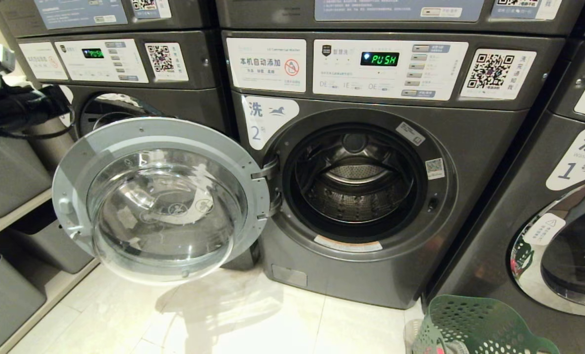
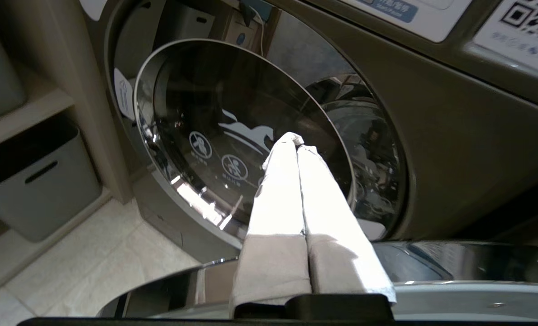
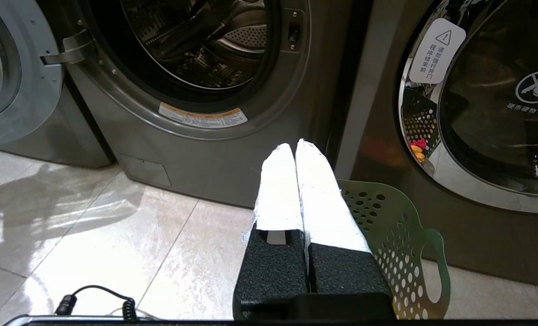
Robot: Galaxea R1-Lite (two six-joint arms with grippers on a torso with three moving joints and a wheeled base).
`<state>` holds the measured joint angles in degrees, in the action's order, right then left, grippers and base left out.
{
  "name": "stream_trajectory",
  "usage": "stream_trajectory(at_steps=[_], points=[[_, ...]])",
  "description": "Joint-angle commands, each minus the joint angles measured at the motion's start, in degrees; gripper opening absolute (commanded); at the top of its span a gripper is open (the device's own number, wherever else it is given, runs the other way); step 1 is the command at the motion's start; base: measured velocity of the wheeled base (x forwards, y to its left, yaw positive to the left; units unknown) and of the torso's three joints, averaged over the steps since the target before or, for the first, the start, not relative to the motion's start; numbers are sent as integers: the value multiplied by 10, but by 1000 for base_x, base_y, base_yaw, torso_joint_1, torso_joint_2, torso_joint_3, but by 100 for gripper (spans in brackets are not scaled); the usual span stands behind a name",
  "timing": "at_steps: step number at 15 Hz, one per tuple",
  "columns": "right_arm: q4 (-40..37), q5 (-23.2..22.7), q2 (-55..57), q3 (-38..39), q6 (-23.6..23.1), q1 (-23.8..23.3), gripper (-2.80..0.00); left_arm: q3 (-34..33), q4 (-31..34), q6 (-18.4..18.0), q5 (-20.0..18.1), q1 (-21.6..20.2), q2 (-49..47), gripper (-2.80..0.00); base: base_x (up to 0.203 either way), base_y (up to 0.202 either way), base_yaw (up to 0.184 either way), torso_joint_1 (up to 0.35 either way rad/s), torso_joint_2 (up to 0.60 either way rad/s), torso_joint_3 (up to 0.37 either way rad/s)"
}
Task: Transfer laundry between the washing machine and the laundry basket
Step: Close the washing machine door with the left hand
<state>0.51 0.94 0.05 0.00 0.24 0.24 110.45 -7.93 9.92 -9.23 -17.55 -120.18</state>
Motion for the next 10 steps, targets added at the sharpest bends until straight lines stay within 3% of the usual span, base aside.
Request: stream_trajectory(at_steps=[1,10], points=[[0,0,0,0,0,0,-280,1,-49,-6,0,-1,-64,-280,0,0,0,0,0,0],[-2,-1,0,0,1,0,-280,-1,-68,-5,-8,-3,-48,-280,0,0,0,0,0,0]])
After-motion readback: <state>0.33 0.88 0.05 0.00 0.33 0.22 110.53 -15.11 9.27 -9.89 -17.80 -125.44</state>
